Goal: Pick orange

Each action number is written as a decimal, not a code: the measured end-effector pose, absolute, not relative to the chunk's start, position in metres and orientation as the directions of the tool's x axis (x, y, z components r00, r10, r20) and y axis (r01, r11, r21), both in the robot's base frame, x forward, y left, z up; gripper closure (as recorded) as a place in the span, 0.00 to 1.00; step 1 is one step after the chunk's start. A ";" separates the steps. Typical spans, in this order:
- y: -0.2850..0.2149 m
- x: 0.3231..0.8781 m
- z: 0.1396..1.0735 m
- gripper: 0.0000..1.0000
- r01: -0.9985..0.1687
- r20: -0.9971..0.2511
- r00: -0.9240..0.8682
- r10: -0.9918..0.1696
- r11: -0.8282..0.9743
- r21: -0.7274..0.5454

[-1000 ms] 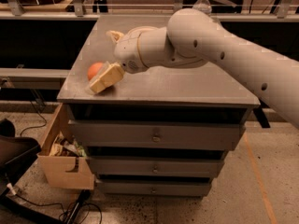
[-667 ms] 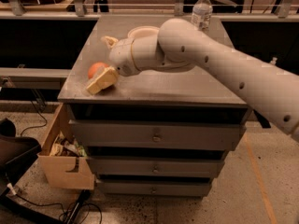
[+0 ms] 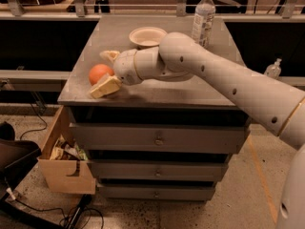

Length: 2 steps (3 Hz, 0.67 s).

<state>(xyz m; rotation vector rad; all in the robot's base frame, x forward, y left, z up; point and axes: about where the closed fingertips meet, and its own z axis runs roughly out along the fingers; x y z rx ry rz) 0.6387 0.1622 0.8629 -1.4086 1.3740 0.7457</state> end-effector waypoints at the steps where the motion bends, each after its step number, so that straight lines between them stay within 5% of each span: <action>1: 0.163 0.636 0.847 0.42 -0.968 -0.915 0.166 -0.367 0.117 -0.223; 2: 0.166 0.634 0.847 0.66 -0.969 -0.915 0.167 -0.366 0.113 -0.222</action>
Offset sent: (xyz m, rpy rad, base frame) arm -0.0028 0.0009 -0.0145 -0.0154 0.0063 0.0128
